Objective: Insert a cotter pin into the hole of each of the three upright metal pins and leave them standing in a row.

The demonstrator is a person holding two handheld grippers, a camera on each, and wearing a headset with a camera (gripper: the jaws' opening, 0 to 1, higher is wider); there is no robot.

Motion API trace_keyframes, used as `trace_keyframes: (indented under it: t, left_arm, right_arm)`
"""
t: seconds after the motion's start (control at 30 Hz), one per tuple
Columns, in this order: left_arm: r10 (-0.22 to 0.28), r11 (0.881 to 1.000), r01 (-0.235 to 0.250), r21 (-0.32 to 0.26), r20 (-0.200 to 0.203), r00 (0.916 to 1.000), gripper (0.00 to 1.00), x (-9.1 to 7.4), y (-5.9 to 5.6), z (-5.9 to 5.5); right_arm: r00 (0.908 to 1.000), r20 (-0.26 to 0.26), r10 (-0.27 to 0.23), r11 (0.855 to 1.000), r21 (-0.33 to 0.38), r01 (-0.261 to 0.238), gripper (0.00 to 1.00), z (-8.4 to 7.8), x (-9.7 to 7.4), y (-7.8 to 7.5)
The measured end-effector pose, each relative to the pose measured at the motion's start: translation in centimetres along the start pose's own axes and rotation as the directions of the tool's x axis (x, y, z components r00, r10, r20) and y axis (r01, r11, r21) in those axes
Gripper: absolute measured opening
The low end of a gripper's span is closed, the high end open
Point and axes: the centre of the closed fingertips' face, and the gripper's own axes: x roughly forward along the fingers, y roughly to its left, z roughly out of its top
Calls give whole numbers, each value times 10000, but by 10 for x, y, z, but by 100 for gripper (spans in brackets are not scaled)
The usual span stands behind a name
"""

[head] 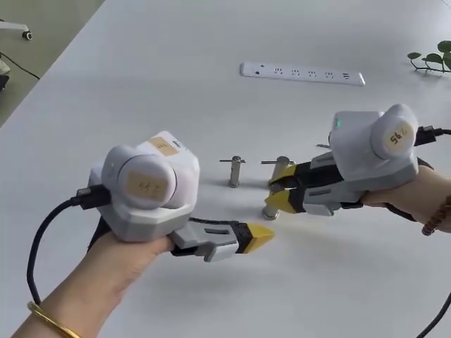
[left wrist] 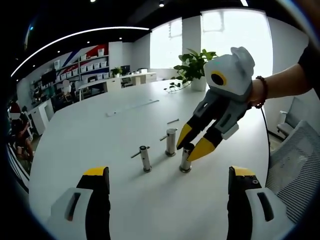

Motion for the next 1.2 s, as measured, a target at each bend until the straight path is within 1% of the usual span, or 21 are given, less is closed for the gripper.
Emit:
trace_keyframes:
  t: [0.07, 0.2, 0.33, 0.43, 0.63, 0.73, 0.8, 0.87, 0.9, 0.93, 1.03, 1.07, 1.17, 1.2]
  left_arm:
    - [26, 10000, -26, -17, 3, 10000, 99, 0, 0, 0]
    - [78, 10000, -78, -48, 56, 10000, 99, 0, 1, 1]
    - [133, 9999, -133, -61, 118, 9998, 99, -1, 2, 2]
    - [150, 9999, -149, -61, 149, 9998, 99, 0, 3, 3]
    - [180, 9998, -178, -119, 175, 9997, 99, 0, 3, 4]
    - [187, 9995, -184, -260, 136, 9997, 97, 0, 4, 2]
    - [230, 9993, -225, -283, 184, 9996, 97, -1, 5, 3]
    - [264, 9993, -257, -278, 251, 9993, 97, -1, 6, 5]
    - [266, 9993, -258, -279, 278, 9993, 97, -1, 6, 5]
    - [271, 9992, -262, -306, 284, 9992, 97, -1, 6, 5]
    - [269, 9992, -261, -310, 264, 9993, 97, -1, 6, 5]
    - [269, 9992, -261, -288, 269, 9993, 97, -1, 6, 5]
    - [262, 9993, -254, -288, 308, 9992, 97, -1, 5, 6]
    - [276, 9992, -267, -290, 313, 9991, 97, -1, 5, 6]
  right_arm:
    - [10000, -58, -44, 10000, -28, 44, 15, 0, -2, 0]
    - [10000, 39, -89, 9998, 181, 88, 18, 2, -8, 2]
    - [9996, 168, -213, 9990, 402, 206, 18, 7, -19, -1]
    - [9997, 1, -229, 9991, 353, 229, 16, 5, -28, -4]
    - [9983, -338, -471, 9985, 280, 481, 14, -3, -42, -15]
    - [9964, -554, -639, 9975, 254, 654, 15, -7, -47, -22]
    - [9951, -627, -771, 9966, 256, 788, 14, -9, -51, -29]
    - [9912, -821, -1036, 9941, 235, 1059, 14, -13, -55, -39]
    - [9900, -892, -1092, 9936, 206, 1114, 14, -14, -56, -43]
    - [9870, -1044, -1223, 9919, 213, 1252, 14, -17, -58, -49]
    - [9819, -1251, -1423, 9889, 261, 1466, 13, -22, -62, -62]
    - [9786, -1346, -1554, 9866, 295, 1608, 13, -24, -63, -66]
    - [9711, -1602, -1768, 9827, 267, 1833, 13, -30, -65, -79]
    - [9697, -1684, -1767, 9829, 224, 1830, 13, -33, -65, -83]
